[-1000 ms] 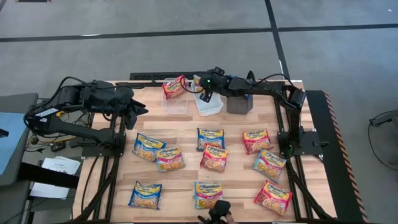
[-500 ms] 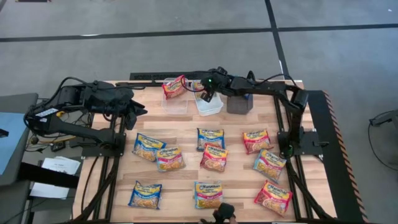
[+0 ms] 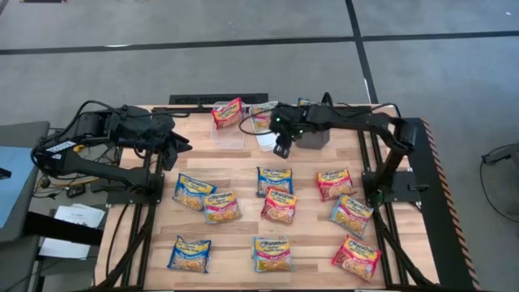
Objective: Sort Maruchan noodles
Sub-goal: Adjust the white bin
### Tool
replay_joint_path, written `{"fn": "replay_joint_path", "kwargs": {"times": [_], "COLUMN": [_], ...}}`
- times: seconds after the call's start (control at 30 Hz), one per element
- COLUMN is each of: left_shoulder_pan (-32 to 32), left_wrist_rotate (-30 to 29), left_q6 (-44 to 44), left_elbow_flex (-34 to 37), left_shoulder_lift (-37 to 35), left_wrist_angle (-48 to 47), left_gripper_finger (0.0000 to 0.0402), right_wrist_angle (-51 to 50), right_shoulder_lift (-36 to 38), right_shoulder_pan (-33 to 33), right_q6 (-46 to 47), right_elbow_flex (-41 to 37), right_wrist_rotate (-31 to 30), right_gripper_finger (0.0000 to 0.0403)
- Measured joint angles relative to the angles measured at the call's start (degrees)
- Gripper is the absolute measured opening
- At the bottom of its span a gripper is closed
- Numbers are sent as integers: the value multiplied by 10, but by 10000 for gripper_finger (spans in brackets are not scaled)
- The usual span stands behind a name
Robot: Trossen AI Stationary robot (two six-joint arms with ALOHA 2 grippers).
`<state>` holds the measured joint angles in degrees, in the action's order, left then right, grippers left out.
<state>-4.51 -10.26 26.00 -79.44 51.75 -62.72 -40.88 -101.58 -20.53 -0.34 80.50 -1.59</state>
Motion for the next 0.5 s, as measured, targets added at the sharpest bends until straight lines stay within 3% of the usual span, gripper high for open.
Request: {"fn": "replay_joint_path", "kwargs": {"times": [0.17, 0.37, 0.5], "left_shoulder_pan": [0, 0, 0], "left_wrist_rotate": [0, 0, -1], "left_q6": [0, 0, -3], "left_elbow_flex": [0, 0, 0], "left_shoulder_lift": [0, 0, 0], "left_wrist_angle": [-2, -12, -13], "left_gripper_finger": [123, 123, 123], "right_wrist_angle": [9, 19, 17], "right_shoulder_lift": [-24, -28, -28], "right_shoulder_pan": [8, 9, 2], "right_q6": [-73, -112, -116], "right_elbow_flex": [1, 0, 0], "right_wrist_rotate": [6, -35, -29], "right_gripper_finger": [152, 145, 140]}}
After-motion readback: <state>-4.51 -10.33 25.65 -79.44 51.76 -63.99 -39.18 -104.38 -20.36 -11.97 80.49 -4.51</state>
